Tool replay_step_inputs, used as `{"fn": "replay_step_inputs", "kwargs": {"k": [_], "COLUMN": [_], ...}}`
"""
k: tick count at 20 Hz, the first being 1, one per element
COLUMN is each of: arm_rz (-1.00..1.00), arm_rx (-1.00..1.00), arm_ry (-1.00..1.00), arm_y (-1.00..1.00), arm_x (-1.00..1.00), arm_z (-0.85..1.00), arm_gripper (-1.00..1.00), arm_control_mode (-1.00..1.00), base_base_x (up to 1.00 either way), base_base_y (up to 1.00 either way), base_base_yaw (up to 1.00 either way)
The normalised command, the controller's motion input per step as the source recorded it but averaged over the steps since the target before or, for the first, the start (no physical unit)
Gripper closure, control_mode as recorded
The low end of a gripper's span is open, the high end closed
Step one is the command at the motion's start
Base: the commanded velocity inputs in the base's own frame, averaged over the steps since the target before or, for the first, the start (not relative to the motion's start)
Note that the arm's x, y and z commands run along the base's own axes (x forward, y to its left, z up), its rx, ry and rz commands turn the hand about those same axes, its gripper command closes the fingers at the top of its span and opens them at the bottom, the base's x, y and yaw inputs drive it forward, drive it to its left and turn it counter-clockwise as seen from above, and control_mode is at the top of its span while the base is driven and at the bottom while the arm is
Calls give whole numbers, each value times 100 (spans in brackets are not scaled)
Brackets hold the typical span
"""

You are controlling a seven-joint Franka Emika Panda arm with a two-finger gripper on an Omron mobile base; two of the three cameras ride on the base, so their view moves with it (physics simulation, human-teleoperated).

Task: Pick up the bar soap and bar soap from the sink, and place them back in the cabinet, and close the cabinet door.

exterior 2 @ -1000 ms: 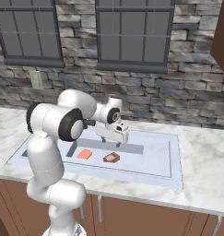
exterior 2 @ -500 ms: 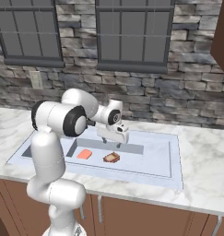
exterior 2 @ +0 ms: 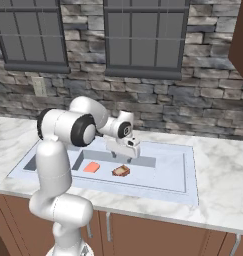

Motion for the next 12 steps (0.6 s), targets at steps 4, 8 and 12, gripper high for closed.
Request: {"fn": "replay_step_inputs", "kwargs": {"k": [4, 8, 12], "arm_rz": [-1, -1, -1], "arm_rx": [0, 0, 0], "arm_ry": [0, 0, 0], "arm_y": [0, 0, 0], "arm_x": [0, 0, 0], "arm_z": [-18, -14, -11], "arm_gripper": [-100, -100, -100], "arm_control_mode": [-100, -100, -100], "base_base_x": [0, 0, 0], "base_base_y": [0, 0, 0], "base_base_yaw": [0, 0, 0]}}
